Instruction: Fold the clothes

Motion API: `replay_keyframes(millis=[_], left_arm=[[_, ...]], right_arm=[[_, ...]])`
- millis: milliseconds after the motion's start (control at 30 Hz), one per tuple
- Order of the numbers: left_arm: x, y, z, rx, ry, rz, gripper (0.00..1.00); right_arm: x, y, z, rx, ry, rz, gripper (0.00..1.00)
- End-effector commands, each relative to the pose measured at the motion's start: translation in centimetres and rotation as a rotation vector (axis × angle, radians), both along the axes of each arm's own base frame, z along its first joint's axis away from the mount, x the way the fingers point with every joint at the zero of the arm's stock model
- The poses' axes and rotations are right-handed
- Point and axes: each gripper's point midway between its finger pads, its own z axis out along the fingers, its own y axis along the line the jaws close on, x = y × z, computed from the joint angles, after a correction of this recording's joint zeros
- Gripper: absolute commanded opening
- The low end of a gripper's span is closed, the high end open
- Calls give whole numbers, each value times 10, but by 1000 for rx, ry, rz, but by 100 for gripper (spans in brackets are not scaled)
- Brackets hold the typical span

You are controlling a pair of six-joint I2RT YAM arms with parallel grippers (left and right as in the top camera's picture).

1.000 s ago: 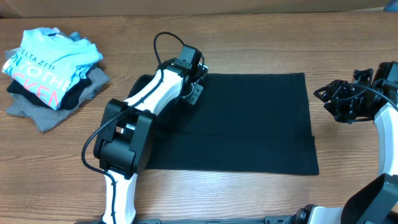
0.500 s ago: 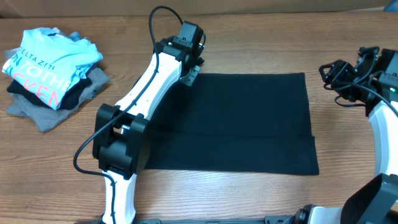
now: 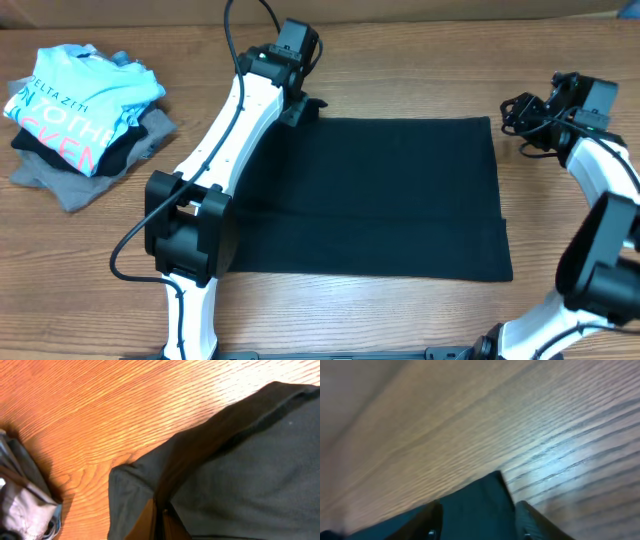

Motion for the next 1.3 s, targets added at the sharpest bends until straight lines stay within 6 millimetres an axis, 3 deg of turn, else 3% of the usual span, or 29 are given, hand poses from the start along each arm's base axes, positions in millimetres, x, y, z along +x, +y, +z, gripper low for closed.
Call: replay_keyframes(millis=[0, 167, 267, 400, 533, 1000, 1267], left_arm=[[6, 6, 29, -20, -76, 67, 4], [4, 16, 37, -14, -85, 129, 4], [1, 18, 40, -13, -77, 140, 4], [0, 19, 46, -15, -76, 146, 4], [0, 20, 52, -20, -82, 155, 4], [-4, 22, 55, -13, -67, 154, 4], [-8, 23, 54, -5, -51, 154, 4]], right_arm=[[9, 0, -12, -3, 3, 6, 46], [14, 6, -40, 7, 30, 20, 47], [17, 9, -54, 7, 34, 31, 56], [22, 17, -64, 4, 31, 52, 58], [23, 25, -69, -31, 38, 81, 57], [21, 23, -76, -99, 77, 49, 36], [25, 32, -74, -101, 62, 69, 36]])
